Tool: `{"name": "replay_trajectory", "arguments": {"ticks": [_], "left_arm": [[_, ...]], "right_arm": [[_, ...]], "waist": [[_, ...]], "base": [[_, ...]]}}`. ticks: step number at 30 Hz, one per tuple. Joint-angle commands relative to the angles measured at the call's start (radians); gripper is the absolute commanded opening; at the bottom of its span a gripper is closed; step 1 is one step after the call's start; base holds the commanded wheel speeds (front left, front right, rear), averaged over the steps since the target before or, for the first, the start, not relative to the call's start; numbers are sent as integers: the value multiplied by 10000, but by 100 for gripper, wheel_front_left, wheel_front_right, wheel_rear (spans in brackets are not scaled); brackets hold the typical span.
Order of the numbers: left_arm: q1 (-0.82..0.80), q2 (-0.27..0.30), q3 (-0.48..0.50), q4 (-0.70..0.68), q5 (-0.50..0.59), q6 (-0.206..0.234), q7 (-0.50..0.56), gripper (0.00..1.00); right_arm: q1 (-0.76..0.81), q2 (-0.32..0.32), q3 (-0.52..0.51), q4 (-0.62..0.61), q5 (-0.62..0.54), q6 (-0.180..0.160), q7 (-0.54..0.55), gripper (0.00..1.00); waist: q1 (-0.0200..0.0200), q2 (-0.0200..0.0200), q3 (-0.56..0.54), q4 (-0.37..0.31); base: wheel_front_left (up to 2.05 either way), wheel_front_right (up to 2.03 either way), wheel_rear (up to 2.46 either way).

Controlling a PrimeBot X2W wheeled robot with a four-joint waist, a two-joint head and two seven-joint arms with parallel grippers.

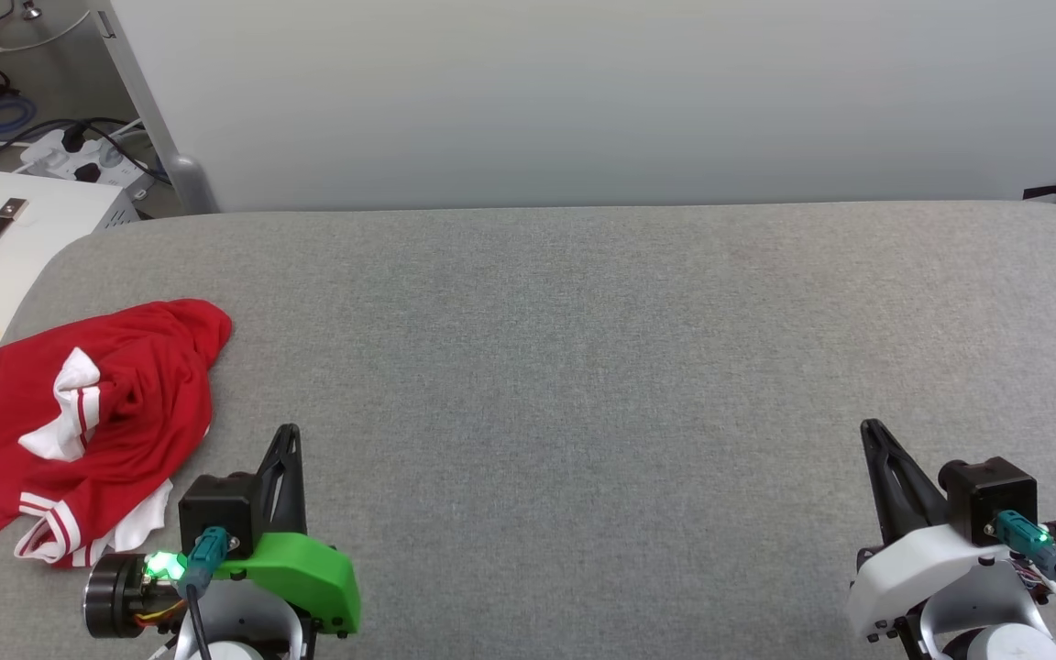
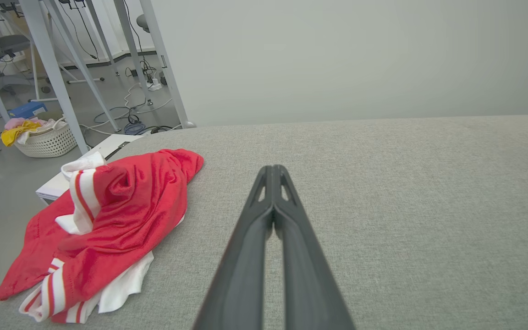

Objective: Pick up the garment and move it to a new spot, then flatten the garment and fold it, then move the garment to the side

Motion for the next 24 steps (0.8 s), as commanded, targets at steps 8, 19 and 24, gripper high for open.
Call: {"name": "replay_trajectory", "arguments": {"ticks": [8, 19, 24], "left_arm": [[-176, -40, 9, -24, 99, -30, -9, 0], [-176, -40, 9, -24, 99, -30, -9, 0], [10, 2, -9, 3, -8, 9, -11, 100]], "right_arm": [[-163, 15, 5, 18, -95, -7, 26, 0], [-163, 15, 5, 18, -95, -7, 26, 0], [3, 0, -11, -2, 15, 2, -11, 100]], "waist": [[0, -1, 0, 0], [0, -1, 0, 0], [0, -1, 2, 0]], "base": [[0, 0, 0], [0, 0, 0], [0, 0, 0]]}}
